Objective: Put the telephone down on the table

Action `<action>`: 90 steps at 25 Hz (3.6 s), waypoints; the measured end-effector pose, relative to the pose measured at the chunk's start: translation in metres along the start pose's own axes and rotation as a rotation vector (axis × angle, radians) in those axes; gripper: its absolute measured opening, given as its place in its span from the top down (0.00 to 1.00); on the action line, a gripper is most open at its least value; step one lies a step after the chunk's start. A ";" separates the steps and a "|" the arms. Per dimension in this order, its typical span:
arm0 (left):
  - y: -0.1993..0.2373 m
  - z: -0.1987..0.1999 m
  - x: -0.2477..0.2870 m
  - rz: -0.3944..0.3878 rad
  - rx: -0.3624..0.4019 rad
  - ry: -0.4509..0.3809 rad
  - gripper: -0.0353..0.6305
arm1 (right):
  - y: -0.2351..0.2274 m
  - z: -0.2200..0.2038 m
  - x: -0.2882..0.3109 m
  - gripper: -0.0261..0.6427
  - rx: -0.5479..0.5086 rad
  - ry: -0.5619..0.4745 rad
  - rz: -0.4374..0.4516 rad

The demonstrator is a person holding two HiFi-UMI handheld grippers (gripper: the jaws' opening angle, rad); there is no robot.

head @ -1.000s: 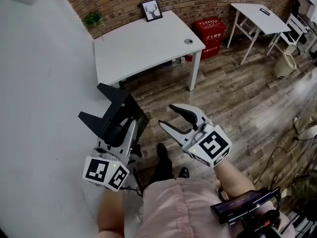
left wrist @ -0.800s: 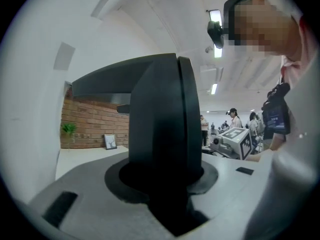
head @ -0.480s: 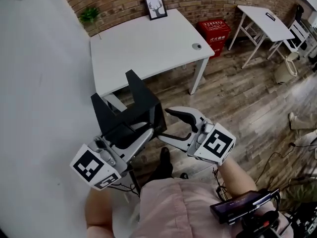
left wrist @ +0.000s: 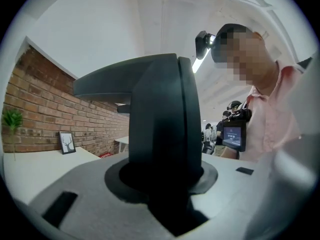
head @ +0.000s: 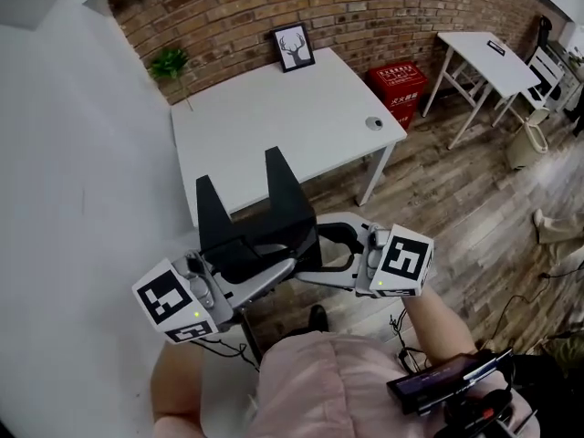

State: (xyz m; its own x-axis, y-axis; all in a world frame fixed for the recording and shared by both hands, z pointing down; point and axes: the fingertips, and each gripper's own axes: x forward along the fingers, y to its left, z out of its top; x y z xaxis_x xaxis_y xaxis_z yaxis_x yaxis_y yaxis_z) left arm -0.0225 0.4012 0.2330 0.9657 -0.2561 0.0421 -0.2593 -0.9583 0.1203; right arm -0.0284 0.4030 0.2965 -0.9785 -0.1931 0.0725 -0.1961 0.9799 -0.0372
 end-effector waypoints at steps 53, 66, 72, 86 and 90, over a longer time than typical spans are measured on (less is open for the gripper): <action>0.307 0.023 0.176 0.125 -0.145 0.037 0.70 | -0.332 -0.008 -0.017 0.68 0.125 0.021 0.305; 0.380 0.010 0.150 0.119 -0.205 0.027 0.70 | -0.381 -0.022 0.037 0.68 0.180 0.074 0.290; 0.419 0.011 0.132 0.097 -0.228 0.024 0.70 | -0.408 -0.021 0.071 0.68 0.201 0.099 0.257; 0.473 0.044 0.095 0.033 -0.176 -0.002 0.70 | -0.447 0.011 0.127 0.68 0.151 0.104 0.187; 0.486 0.038 0.100 0.037 -0.193 0.011 0.70 | -0.459 0.005 0.129 0.68 0.175 0.110 0.192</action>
State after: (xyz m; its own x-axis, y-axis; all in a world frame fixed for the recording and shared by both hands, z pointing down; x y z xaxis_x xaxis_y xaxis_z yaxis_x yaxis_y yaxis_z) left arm -0.0517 -0.0953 0.2578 0.9555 -0.2887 0.0610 -0.2932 -0.9058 0.3060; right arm -0.0649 -0.0720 0.3183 -0.9879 0.0108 0.1550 -0.0256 0.9726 -0.2312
